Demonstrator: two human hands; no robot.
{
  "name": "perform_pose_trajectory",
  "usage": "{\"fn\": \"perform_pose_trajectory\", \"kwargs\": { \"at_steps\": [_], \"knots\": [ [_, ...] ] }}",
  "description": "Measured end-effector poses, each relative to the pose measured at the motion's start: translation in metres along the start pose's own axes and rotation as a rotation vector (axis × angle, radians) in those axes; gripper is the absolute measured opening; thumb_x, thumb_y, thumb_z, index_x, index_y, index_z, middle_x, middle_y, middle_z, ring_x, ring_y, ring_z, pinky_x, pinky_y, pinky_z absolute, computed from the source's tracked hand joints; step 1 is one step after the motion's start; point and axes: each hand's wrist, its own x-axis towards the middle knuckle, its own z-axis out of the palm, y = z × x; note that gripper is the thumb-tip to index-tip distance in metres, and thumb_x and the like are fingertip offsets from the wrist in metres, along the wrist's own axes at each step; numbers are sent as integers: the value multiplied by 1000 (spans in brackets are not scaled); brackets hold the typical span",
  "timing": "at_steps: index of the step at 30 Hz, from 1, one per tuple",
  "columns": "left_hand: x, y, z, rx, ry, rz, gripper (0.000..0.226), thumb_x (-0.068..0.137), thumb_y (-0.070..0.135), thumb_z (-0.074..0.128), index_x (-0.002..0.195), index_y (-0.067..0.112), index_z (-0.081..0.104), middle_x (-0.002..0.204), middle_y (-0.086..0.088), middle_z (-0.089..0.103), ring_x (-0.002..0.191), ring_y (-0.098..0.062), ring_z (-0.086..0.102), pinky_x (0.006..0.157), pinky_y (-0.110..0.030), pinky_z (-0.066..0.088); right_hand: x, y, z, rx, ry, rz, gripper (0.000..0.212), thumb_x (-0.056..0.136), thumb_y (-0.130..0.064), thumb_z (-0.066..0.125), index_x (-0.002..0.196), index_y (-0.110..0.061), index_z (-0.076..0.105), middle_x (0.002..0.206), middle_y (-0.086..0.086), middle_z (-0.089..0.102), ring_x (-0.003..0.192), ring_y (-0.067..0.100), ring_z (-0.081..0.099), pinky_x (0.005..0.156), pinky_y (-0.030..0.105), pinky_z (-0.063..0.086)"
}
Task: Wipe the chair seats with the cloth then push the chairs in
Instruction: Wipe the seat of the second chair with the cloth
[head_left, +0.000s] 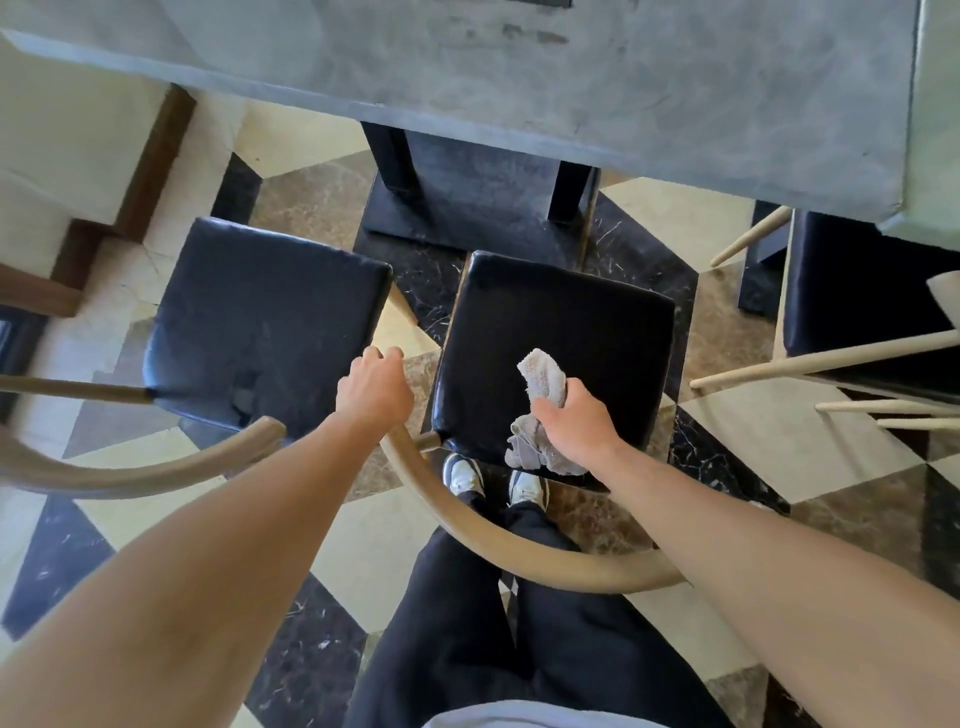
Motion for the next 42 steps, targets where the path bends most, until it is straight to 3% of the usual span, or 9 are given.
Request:
{"fn": "perform_pose_trajectory", "kwargs": {
  "at_steps": [9,15,19,22,26,29,32,35,42],
  "knots": [
    [-41,-17,-17,-174,99,-24,44,99,32,43,139,16,38,133,-10,46,117,-29,48,95,-46,47,-16,-29,4,-101,56,-118,40,90,-35,60,119,-11,51,113,5,61,100,24,61,84,39,54],
    [-59,-60,-49,-233,192,-52,47,95,29,41,139,14,40,135,-13,46,121,-32,45,97,-48,39,-35,-84,18,-52,57,-195,36,92,-36,57,121,-14,53,111,4,63,96,20,62,76,31,46],
    [-69,-122,-63,-235,234,-50,49,93,33,44,138,15,41,132,-13,48,117,-32,48,93,-47,42,-57,-134,53,-66,80,-275,35,92,-37,55,120,-16,54,106,1,63,90,17,61,72,29,44],
    [-82,-172,-69,-268,238,-54,55,88,38,48,137,16,41,130,-11,48,116,-31,49,92,-47,43,-76,-167,85,-86,95,-334,30,91,-37,55,115,-18,55,101,-2,61,79,6,57,63,22,40],
    [-105,-260,-62,-314,262,-89,48,91,32,46,136,14,44,129,-12,50,116,-30,49,94,-47,43,-99,-203,140,-160,150,-405,18,91,-35,55,105,-23,53,101,-3,60,92,18,56,80,30,40],
    [-116,-320,-53,-260,246,-44,42,91,27,46,130,9,51,126,-13,53,113,-32,51,94,-46,44,-113,-219,186,-217,172,-401,13,94,-39,51,100,-28,50,90,-9,56,89,19,52,80,32,38],
    [-116,-353,-48,-228,270,68,43,90,26,46,130,11,53,128,-10,53,117,-31,50,100,-46,41,-118,-219,226,-318,200,-370,28,98,-41,47,113,-19,56,100,0,60,92,24,54,80,33,38],
    [-101,-366,-52,-199,270,97,42,91,28,46,130,14,53,127,-9,53,118,-31,48,103,-47,39,-111,-217,252,-282,153,-337,39,99,-34,50,129,-10,57,121,12,64,113,31,59,96,38,46],
    [-56,-385,-60,-36,187,160,38,92,29,42,125,17,56,123,-8,57,112,-31,53,99,-45,38,-90,-214,280,-209,50,-189,55,91,-53,46,135,-21,54,125,5,64,118,28,57,103,46,45]
  ]
}}
